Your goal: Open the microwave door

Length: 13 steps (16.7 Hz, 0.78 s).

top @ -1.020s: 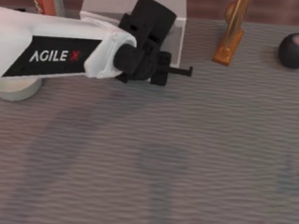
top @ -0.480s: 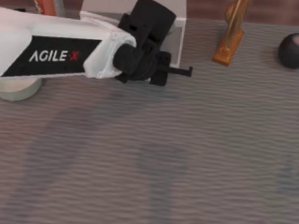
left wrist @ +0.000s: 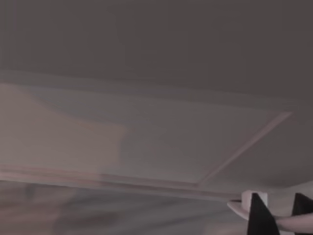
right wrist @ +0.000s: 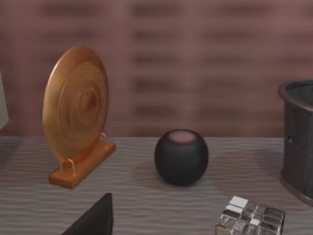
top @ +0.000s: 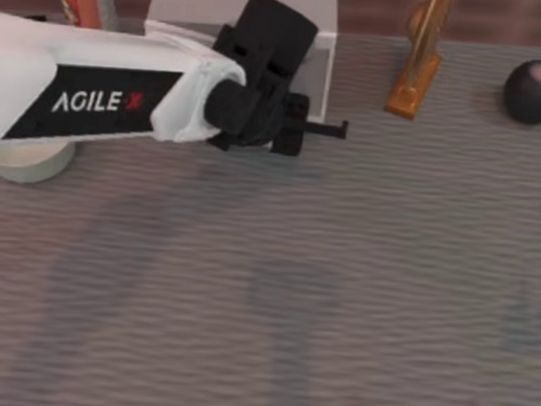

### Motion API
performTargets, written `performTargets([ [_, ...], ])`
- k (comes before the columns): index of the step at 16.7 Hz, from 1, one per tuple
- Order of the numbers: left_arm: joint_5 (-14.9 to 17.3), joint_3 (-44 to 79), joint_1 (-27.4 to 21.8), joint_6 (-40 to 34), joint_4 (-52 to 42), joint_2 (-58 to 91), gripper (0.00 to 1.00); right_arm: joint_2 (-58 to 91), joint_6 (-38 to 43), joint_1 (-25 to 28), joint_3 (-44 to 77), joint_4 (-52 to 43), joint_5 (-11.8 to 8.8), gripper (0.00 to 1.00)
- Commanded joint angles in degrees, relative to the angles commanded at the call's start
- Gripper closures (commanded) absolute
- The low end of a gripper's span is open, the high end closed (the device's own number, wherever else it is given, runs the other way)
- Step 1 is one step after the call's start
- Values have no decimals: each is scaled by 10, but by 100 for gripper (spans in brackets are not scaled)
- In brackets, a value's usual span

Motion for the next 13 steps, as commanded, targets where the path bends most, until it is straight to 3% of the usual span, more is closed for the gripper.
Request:
performTargets([
  [13, 17, -19, 3, 19, 13, -15, 100, 0, 0, 0, 0, 0, 0, 0],
])
